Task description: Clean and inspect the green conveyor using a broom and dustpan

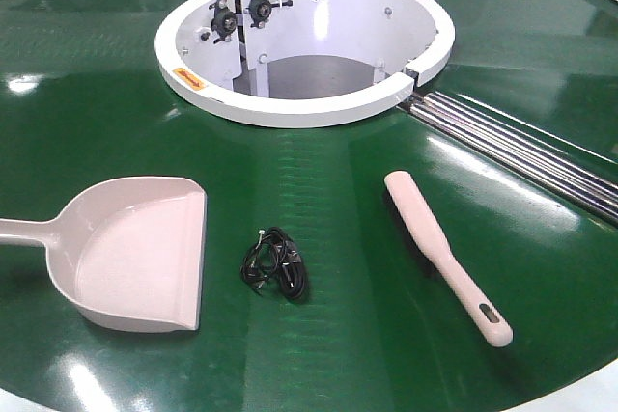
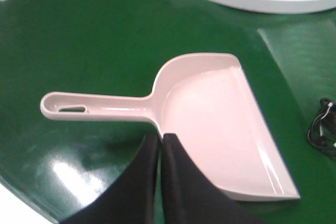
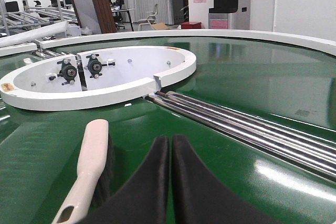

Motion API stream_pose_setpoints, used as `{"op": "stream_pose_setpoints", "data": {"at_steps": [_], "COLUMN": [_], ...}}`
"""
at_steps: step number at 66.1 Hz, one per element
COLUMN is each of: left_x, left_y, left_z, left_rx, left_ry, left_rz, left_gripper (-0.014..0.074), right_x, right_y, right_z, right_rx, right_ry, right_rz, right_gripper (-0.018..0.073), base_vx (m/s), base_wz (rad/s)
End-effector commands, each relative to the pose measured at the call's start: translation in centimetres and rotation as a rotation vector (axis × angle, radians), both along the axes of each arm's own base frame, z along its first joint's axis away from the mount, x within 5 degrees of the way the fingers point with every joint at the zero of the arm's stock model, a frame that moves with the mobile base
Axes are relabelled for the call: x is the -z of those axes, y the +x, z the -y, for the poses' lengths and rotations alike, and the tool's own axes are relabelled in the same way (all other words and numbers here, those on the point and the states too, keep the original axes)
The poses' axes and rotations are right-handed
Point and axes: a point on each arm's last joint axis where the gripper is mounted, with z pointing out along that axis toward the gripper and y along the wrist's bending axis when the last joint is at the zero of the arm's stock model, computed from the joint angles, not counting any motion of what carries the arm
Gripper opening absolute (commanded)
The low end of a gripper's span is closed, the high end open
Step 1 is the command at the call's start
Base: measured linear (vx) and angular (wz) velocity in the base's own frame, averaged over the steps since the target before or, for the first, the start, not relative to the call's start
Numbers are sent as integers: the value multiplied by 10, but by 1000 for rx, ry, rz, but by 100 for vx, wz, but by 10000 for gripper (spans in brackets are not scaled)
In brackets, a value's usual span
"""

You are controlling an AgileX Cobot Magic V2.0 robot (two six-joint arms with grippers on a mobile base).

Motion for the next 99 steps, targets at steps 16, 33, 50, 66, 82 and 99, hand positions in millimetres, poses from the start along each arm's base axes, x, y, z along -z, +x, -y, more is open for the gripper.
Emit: {"op": "stream_pose_setpoints", "data": {"at_steps": [16,33,50,66,82,99], "left_x": [-7,-8,-10,-40,-60,-32], "left_y": [13,13,13,32,99,150], "left_z": [1,1,3,2,0,1], "left_rx": [4,18,18,198,437,601], "left_ry": [2,23,-22,252,534,644], "left_rz": [17,27,44,-150,-319,-439], "left_gripper": [195,528,564,554,554,554], "right_x": [-7,-7,-7,-7,-7,-7], "right_y": [-1,-1,-1,-1,-1,-1], "right_z": [0,0,0,0,0,0], "right_rx": [-4,-4,-4,-4,-4,-4], "right_ry": [-7,-7,-7,-7,-7,-7], "right_rz": [85,85,85,85,85,85], "right_gripper": [-9,-9,-9,-9,-9,-9], "base_vx": [0,0,0,0,0,0], "base_wz": [0,0,0,0,0,0]}}
